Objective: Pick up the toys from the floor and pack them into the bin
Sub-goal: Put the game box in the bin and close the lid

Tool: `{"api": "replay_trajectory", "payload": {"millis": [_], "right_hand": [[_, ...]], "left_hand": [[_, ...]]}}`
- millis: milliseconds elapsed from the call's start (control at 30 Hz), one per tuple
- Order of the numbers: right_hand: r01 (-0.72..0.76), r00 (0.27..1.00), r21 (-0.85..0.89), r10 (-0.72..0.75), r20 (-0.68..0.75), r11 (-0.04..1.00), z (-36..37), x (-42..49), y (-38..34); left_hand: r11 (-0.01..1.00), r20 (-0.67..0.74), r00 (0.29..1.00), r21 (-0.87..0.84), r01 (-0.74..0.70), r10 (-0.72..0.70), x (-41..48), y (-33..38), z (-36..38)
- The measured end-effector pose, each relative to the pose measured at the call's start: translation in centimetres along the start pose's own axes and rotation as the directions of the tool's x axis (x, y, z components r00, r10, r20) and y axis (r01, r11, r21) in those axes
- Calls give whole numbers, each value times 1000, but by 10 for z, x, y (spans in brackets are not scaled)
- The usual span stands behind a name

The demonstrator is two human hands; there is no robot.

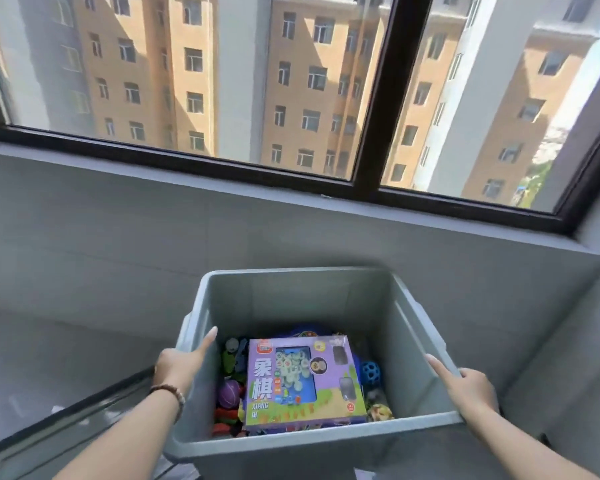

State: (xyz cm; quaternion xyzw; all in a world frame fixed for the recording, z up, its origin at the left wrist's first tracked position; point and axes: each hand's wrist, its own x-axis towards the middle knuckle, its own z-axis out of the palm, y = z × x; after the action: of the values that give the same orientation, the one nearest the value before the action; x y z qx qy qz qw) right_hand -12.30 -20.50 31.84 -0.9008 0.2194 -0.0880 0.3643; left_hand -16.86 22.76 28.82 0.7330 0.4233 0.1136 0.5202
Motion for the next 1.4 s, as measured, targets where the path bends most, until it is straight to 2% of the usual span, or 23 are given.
{"api": "replay_trajectory", "payload": {"millis": [233,467,733,900,967,1033,1100,1167,1233,1333,1400], "right_hand": [[-230,973,-17,229,-43,973,-23,30,113],[-316,946,47,319,-62,948,-7,45,183],[-368,925,127,376,-54,921,19,56,208],[-352,935,69,354,-10,933,22,68,214],[-366,931,41,365,21,930,20,69,213],[-385,919,-65,389,63,921,21,71,205],[-394,916,-117,400,34,912,26,78,193],[-328,945,-138,326,-37,935,36,83,167],[-181,983,-144,176,-51,973,53,84,124],[78,993,-32,-75,86,996,96,74,39],[224,950,65,-232,208,973,133,57,-20]], "left_hand": [[991,149,989,131,-34,15,-18,-8,123],[969,205,979,241,-54,3,-19,-38,197],[945,208,978,317,-84,18,-3,-48,226],[939,224,975,337,-68,-10,9,-49,233],[931,296,955,352,-94,-16,12,-46,229],[913,419,908,374,-164,-9,18,-41,219],[905,509,860,362,-222,8,32,-38,203],[911,507,861,342,-232,29,49,-33,175],[913,466,884,337,-230,51,67,-32,138],[911,382,923,361,-199,50,100,-41,77],[913,284,958,378,-153,42,118,-56,32]]}}
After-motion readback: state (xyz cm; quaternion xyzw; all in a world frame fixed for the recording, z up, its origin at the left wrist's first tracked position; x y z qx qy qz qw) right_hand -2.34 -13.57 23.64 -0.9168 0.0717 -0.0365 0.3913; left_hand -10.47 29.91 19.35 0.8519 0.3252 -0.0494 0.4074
